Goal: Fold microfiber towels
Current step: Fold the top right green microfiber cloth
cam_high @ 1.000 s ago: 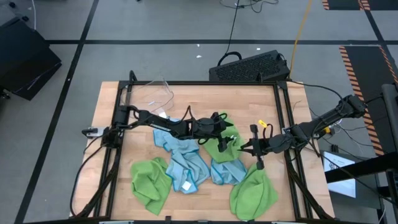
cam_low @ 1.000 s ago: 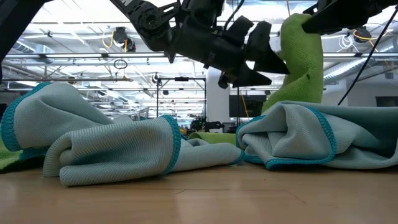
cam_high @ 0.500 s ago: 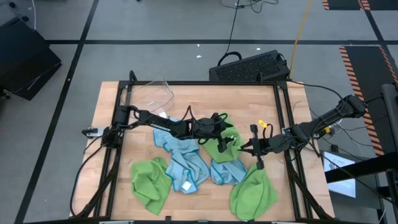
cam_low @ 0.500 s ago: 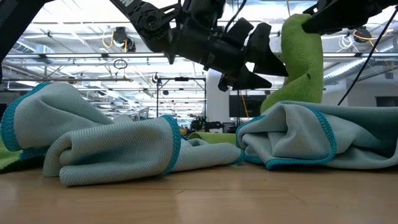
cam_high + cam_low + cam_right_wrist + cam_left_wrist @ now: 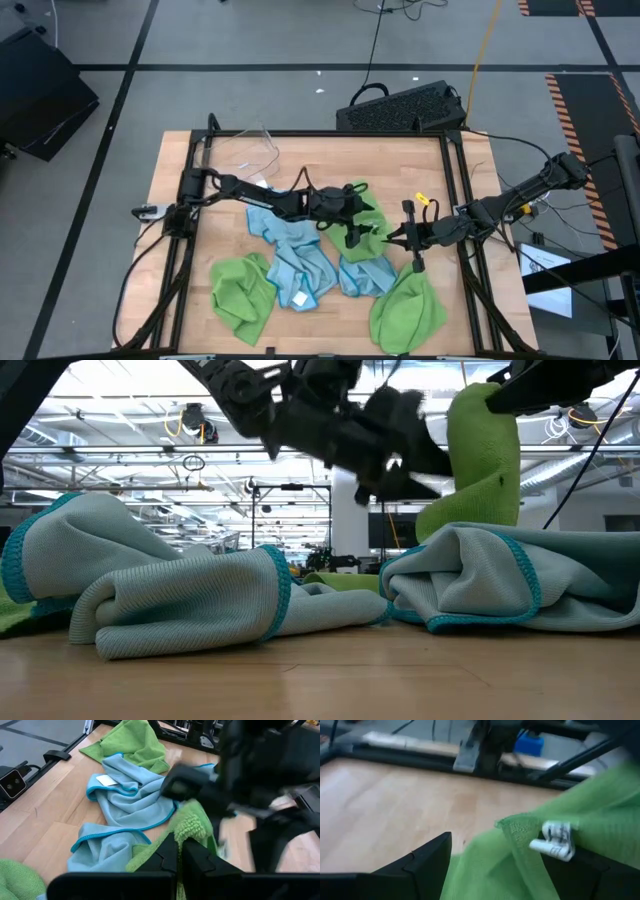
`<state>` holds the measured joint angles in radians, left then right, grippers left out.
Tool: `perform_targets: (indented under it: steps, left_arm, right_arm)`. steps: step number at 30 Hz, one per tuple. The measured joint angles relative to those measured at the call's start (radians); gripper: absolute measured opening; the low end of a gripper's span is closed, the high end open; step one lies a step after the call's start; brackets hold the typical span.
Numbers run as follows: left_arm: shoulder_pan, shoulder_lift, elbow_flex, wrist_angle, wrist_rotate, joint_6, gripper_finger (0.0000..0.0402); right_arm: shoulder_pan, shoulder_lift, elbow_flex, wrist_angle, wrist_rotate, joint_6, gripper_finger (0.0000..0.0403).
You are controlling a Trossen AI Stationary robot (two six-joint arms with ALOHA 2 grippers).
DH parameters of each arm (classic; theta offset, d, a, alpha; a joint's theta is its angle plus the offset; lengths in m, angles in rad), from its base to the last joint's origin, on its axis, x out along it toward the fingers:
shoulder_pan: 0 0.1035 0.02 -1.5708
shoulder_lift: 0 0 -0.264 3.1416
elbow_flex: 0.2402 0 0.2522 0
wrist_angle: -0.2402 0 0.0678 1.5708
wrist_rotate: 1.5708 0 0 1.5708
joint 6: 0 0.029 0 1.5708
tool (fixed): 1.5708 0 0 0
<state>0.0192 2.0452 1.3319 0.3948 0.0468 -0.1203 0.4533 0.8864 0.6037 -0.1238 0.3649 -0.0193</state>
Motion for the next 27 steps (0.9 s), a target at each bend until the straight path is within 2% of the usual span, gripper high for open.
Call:
perform_targets:
  steps: [6, 10, 14, 16, 21, 23, 27]
  left_arm:
    - [0.031, -0.147, 0.001, -0.177, 0.018, 0.101, 0.0270]
    - [0.062, -0.246, 0.002, -0.316, -0.025, 0.157, 0.0256]
    - [0.101, -0.274, 0.002, -0.399, -0.025, 0.203, 0.0251]
    - [0.119, -0.271, 0.001, -0.403, 0.029, 0.208, 0.0254]
    - [0.132, -0.194, 0.001, -0.358, 0.257, 0.201, 0.0271]
    - [0.120, -0.159, -0.001, -0.322, 0.292, 0.207, 0.0280]
    - [0.095, -0.112, 0.001, -0.204, 0.293, 0.192, 0.0299]
  right_arm:
    - [-0.001, 0.000, 0.000, 0.000, 0.001, -0.050, 0.0000]
    - [-0.002, 0.000, 0.000, -0.002, 0.038, -0.095, 0.0000]
    - [-0.003, 0.000, 0.000, -0.022, 0.057, -0.111, 0.0000]
    - [-0.003, 0.000, 0.000, -0.022, 0.056, -0.115, 0.0000]
    - [-0.003, 0.000, 0.000, -0.023, 0.079, -0.137, 0.0000]
    - [-0.003, 0.000, 0.000, -0.030, 0.085, -0.158, 0.0000]
    - [-0.003, 0.000, 0.000, -0.037, 0.085, -0.189, 0.0000]
